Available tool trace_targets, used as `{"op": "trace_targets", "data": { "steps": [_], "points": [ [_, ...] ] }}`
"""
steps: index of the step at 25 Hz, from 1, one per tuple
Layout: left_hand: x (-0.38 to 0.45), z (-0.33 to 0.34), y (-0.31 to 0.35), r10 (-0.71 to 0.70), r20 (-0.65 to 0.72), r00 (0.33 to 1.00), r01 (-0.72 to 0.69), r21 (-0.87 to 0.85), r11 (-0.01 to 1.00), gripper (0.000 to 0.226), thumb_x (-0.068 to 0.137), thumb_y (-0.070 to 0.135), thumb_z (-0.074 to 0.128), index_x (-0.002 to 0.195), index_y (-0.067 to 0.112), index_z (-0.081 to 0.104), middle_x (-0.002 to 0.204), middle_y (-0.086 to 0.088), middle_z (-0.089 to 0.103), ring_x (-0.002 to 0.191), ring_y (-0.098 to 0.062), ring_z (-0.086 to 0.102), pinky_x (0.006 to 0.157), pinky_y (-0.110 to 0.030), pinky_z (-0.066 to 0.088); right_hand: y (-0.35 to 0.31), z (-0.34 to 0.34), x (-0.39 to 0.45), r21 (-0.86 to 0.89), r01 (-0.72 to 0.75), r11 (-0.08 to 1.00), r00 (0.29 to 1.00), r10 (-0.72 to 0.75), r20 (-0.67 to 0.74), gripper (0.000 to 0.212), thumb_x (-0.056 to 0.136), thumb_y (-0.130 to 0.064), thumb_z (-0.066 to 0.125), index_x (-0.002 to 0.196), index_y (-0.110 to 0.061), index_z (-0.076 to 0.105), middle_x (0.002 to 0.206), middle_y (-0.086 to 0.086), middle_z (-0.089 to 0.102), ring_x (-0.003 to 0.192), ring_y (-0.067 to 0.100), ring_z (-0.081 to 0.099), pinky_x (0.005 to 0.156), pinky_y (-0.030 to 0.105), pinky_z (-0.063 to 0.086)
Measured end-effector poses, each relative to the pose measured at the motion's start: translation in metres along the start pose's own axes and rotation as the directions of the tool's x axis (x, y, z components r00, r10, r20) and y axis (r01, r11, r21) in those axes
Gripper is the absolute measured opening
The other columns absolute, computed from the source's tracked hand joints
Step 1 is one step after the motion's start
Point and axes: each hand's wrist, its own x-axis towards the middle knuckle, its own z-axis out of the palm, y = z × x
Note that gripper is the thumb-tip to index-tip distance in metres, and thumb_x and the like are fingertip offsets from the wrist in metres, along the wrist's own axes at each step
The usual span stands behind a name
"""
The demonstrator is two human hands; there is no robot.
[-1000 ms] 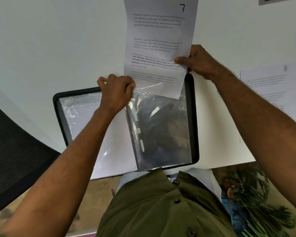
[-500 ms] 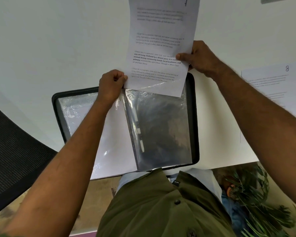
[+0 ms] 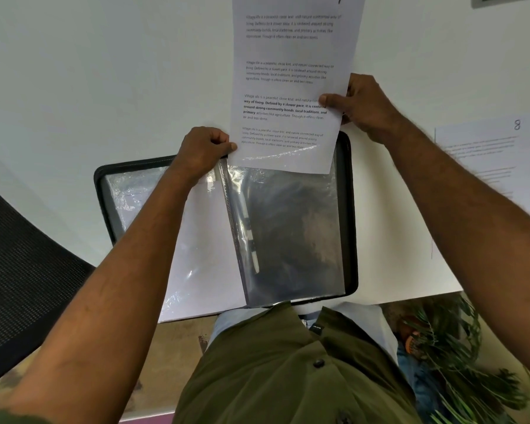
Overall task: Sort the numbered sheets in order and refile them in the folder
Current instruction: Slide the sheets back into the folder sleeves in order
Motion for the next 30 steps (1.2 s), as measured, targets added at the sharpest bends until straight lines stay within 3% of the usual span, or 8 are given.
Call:
{"op": "trace_targets", "data": {
  "steps": [6,9,12,15,19,22,26,30],
  "points": [
    [-0.001,-0.001,-0.002,-0.048,-0.010,0.999,0.044,-0.229,0.972,0.031,0.094,0.016,0.072,0.097,-0.014,0.065,0.106,-0.022,0.074,0.101,-0.031,0.074,0.096,-0.047,0.058,0.003,0.000,0.004,-0.115,-0.068,0.991,0.975,0.091,0.202,0.041,0.094,-0.013,0.072,0.134,-0.012,0.063,0.118,-0.007,0.071,0.101,0.006,0.073,0.077,0.019,0.058],
    [-0.001,0.000,-0.001,-0.048,-0.014,0.999,0.043,-0.250,0.967,0.040,0.094,0.022,0.073,0.090,-0.014,0.058,0.109,-0.032,0.068,0.091,-0.030,0.071,0.091,-0.050,0.059,0.006,0.000,0.006,-0.290,-0.060,0.955,0.943,0.150,0.297,0.047,0.087,-0.017,0.079,0.132,-0.012,0.067,0.128,-0.001,0.070,0.112,0.013,0.070,0.097,0.028,0.056],
    [-0.003,0.000,-0.001,-0.051,-0.049,0.997,0.037,-0.262,0.964,0.025,0.095,0.022,0.072,0.090,-0.001,0.064,0.105,-0.027,0.072,0.086,-0.024,0.071,0.073,-0.031,0.059,0.004,0.002,0.008,-0.429,-0.061,0.901,0.914,0.223,0.339,0.052,0.084,-0.020,0.082,0.133,-0.011,0.067,0.133,0.002,0.068,0.116,0.017,0.067,0.107,0.034,0.051],
    [0.000,0.000,-0.005,-0.066,-0.036,0.997,0.056,-0.227,0.972,0.035,0.091,0.023,0.076,0.081,-0.005,0.059,0.090,-0.021,0.069,0.076,-0.023,0.064,0.071,-0.038,0.058,-0.001,0.005,0.008,-0.325,-0.071,0.943,0.949,0.164,0.270,0.051,0.087,-0.026,0.081,0.135,-0.013,0.066,0.130,0.001,0.070,0.113,0.015,0.069,0.103,0.033,0.054],
    [0.001,0.000,-0.004,-0.066,-0.010,0.998,0.064,-0.160,0.985,0.029,0.092,0.019,0.075,0.081,-0.003,0.061,0.088,-0.018,0.067,0.071,-0.018,0.060,0.062,-0.025,0.050,-0.008,0.007,0.010,-0.214,-0.062,0.975,0.971,0.108,0.212,0.043,0.091,-0.029,0.077,0.131,-0.017,0.068,0.124,-0.004,0.072,0.104,0.009,0.072,0.093,0.023,0.057],
    [0.001,0.000,-0.005,-0.046,-0.025,0.999,0.040,-0.199,0.979,0.026,0.093,0.019,0.074,0.076,0.006,0.060,0.096,-0.022,0.071,0.081,-0.021,0.066,0.065,-0.026,0.056,-0.010,0.006,0.010,-0.413,-0.035,0.910,0.944,0.165,0.285,0.040,0.090,-0.031,0.078,0.126,-0.016,0.070,0.119,-0.002,0.072,0.094,0.006,0.070,0.081,0.017,0.054],
    [0.004,-0.002,-0.010,-0.032,-0.023,0.999,0.025,-0.248,0.968,0.037,0.090,0.023,0.074,0.097,-0.011,0.061,0.092,-0.019,0.066,0.086,-0.025,0.062,0.093,-0.054,0.055,-0.004,0.005,0.013,-0.580,-0.029,0.814,0.908,0.264,0.324,0.046,0.085,-0.036,0.081,0.123,-0.011,0.072,0.117,0.004,0.074,0.105,0.024,0.070,0.099,0.038,0.055],
    [0.004,0.000,-0.013,-0.026,-0.023,0.999,0.022,-0.184,0.983,0.043,0.089,0.029,0.074,0.096,-0.012,0.060,0.103,-0.028,0.070,0.085,-0.025,0.066,0.091,-0.051,0.057,-0.008,0.009,0.010,-0.369,-0.046,0.928,0.951,0.154,0.268,0.041,0.090,-0.035,0.078,0.125,-0.017,0.072,0.120,-0.002,0.074,0.105,0.015,0.071,0.098,0.033,0.056]
  ]
}}
